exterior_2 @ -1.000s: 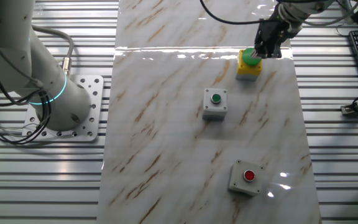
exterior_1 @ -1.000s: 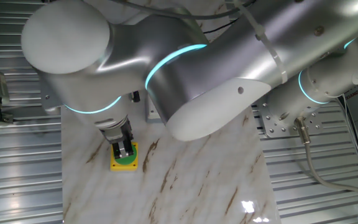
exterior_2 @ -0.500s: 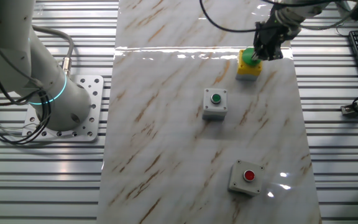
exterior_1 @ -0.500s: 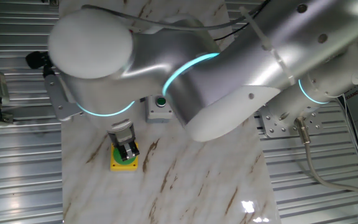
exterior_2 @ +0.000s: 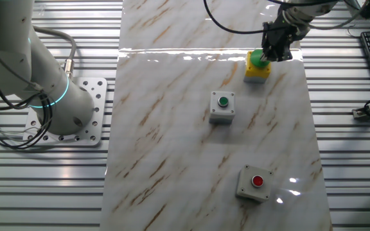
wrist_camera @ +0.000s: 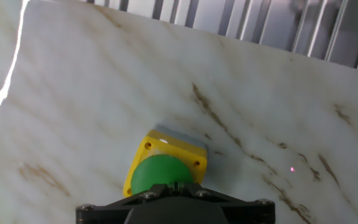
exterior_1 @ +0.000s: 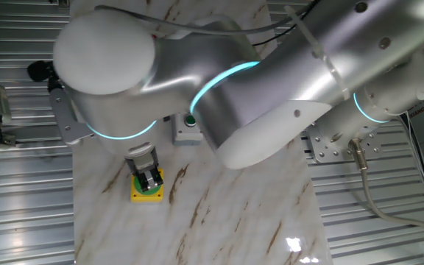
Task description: Press three buttons from left to right in sequence
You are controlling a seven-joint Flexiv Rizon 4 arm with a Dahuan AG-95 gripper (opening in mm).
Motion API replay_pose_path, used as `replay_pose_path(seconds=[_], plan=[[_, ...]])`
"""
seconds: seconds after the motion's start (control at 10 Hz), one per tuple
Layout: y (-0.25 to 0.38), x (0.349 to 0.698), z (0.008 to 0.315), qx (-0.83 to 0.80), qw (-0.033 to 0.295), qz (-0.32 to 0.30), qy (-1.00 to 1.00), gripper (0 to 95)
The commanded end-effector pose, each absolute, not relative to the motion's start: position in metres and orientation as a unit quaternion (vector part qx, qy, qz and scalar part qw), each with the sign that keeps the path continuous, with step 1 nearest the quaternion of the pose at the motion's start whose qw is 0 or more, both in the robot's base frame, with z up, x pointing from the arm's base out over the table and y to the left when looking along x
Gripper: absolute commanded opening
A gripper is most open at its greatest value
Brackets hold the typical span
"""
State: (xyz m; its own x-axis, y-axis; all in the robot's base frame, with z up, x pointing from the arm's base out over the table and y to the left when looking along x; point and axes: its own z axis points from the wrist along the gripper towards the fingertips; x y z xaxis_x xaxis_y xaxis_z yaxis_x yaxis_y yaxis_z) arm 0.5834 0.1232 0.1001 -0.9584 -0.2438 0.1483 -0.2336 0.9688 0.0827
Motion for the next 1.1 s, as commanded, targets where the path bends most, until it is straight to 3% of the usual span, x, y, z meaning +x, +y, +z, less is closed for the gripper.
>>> replay_pose_path(seconds=[0.1,0.8,1.1], plan=[[0.1224,0.5822,0.1007,0.111,0.080,-0.031,-0.990,0.0],[0.1224,0.5821,0.1004,0.116,0.079,-0.026,-0.990,0.0],[0.1224,0.5821,0.1003,0.145,0.100,-0.001,-0.984,0.0]])
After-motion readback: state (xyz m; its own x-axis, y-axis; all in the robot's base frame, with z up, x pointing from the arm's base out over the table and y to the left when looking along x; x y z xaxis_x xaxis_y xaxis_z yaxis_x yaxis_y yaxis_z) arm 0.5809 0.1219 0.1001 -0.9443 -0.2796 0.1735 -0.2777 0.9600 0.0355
